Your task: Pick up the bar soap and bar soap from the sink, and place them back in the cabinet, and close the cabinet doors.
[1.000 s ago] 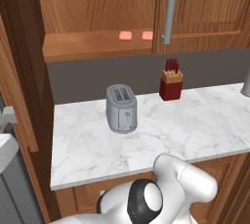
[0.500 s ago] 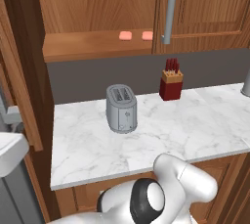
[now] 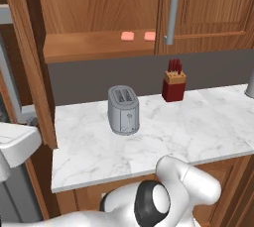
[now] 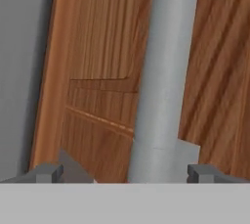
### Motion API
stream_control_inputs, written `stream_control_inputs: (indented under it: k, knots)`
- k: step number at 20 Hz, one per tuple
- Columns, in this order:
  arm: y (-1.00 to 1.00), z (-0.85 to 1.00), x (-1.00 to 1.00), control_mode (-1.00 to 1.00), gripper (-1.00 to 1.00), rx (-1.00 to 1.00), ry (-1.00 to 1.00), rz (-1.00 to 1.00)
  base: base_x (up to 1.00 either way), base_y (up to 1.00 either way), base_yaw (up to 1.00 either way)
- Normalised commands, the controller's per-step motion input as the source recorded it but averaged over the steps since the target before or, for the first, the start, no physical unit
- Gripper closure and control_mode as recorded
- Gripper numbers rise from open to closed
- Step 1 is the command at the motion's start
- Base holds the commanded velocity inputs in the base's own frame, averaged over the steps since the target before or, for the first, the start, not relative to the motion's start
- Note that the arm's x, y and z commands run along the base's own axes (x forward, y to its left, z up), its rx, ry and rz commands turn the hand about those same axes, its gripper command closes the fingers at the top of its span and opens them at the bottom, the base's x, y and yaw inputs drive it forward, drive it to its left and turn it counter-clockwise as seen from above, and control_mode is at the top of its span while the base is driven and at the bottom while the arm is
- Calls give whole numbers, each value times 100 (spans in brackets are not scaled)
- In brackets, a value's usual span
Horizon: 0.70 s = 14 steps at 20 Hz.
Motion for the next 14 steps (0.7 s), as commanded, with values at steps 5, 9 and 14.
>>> stream_control_inputs:
  k: [5,9,14]
  knots:
    - [-32,0,25,-100,-100,0,0,0,0,0,0]
    - [-29,0,29,-100,-100,0,0,0,0,0,0]
    - [-35,-1,37,-100,-100,0,0,0,0,0,0]
